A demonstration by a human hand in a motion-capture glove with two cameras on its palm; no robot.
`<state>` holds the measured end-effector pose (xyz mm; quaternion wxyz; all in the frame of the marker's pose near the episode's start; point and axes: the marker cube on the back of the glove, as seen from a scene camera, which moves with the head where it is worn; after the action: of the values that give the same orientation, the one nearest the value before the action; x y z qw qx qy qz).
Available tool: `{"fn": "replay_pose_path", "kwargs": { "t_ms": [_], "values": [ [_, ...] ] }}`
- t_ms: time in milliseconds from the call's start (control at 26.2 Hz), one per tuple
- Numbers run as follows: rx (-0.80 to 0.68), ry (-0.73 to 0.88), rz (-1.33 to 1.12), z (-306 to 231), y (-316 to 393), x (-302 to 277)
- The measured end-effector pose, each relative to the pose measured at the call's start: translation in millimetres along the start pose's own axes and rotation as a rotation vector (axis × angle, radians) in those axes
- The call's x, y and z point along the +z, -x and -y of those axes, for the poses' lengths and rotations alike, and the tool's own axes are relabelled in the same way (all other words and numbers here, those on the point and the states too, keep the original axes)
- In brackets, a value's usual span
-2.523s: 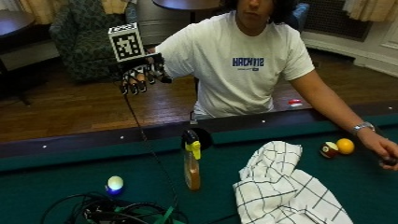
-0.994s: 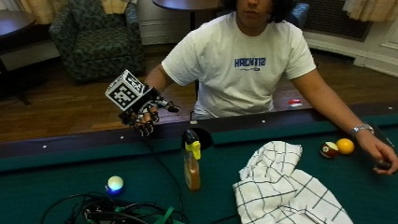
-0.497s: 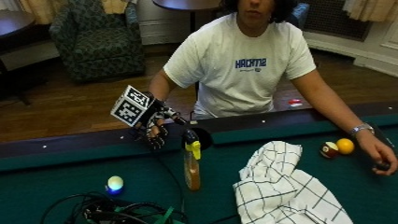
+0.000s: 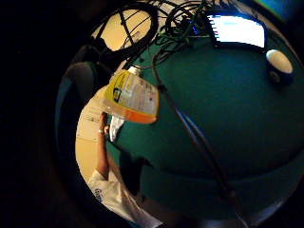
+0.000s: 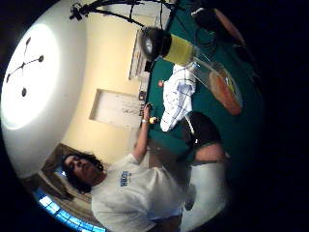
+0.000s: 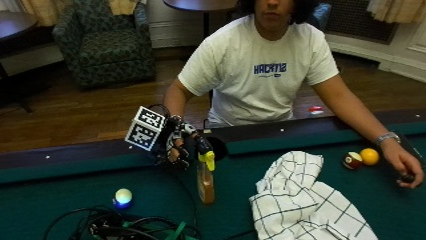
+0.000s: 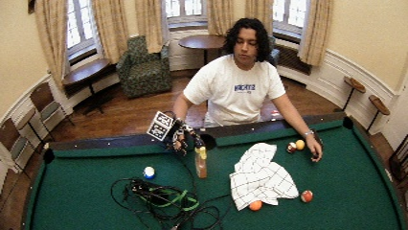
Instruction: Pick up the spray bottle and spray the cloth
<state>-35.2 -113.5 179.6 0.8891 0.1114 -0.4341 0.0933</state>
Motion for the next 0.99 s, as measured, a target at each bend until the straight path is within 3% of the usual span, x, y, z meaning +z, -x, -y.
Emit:
{"fn": "replay_pose_path", "kwargs": {
  "t_ms": [994],
  "values": [
    [0.026, -0.073, 0.176, 23, 0, 21]
  ]
}}
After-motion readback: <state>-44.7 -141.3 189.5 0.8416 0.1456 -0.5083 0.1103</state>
